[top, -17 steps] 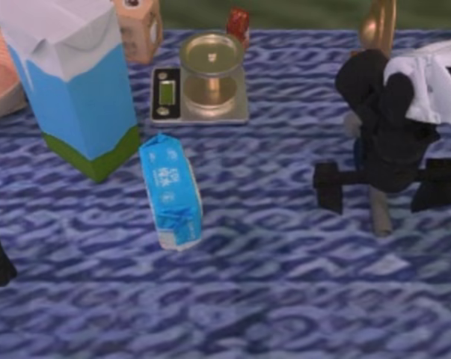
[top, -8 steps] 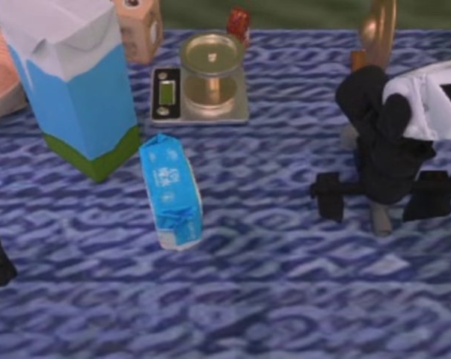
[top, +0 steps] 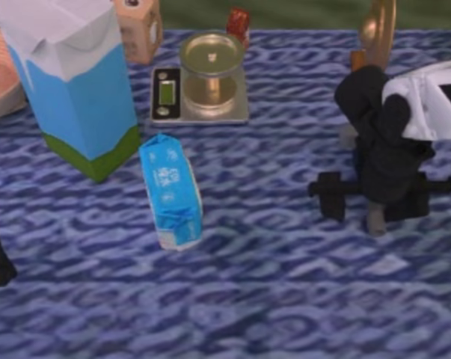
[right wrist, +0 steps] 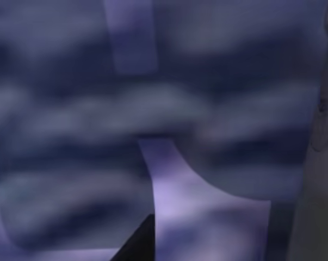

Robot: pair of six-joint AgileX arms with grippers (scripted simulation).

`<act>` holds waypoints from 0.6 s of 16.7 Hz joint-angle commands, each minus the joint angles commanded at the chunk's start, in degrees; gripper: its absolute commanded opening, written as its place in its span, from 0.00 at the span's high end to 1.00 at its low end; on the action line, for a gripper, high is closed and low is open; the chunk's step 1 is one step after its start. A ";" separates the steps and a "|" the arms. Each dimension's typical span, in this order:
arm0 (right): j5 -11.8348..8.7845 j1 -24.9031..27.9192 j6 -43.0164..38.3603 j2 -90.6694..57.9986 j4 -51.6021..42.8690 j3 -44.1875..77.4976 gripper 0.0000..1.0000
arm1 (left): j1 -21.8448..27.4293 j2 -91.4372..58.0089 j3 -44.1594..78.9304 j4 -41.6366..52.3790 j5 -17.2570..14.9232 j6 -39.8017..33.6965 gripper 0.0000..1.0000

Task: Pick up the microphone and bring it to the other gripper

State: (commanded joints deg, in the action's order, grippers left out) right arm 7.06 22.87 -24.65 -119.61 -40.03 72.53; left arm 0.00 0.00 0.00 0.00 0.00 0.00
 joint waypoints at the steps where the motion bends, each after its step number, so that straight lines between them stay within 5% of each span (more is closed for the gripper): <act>1: 0.00 0.00 0.00 0.00 0.00 0.00 0.75 | 0.00 0.00 0.00 0.00 0.00 0.00 0.00; 4: 0.00 0.00 0.00 0.00 0.00 0.00 0.98 | 0.00 0.00 0.00 0.00 0.00 0.00 0.00; 10: 0.00 0.00 0.00 0.00 0.00 0.00 1.00 | 0.00 0.00 0.00 0.00 0.00 0.00 0.00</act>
State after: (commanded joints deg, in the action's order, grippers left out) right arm 7.06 22.87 -24.65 -119.61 -40.03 72.53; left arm 0.00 0.00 0.00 0.00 0.00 0.00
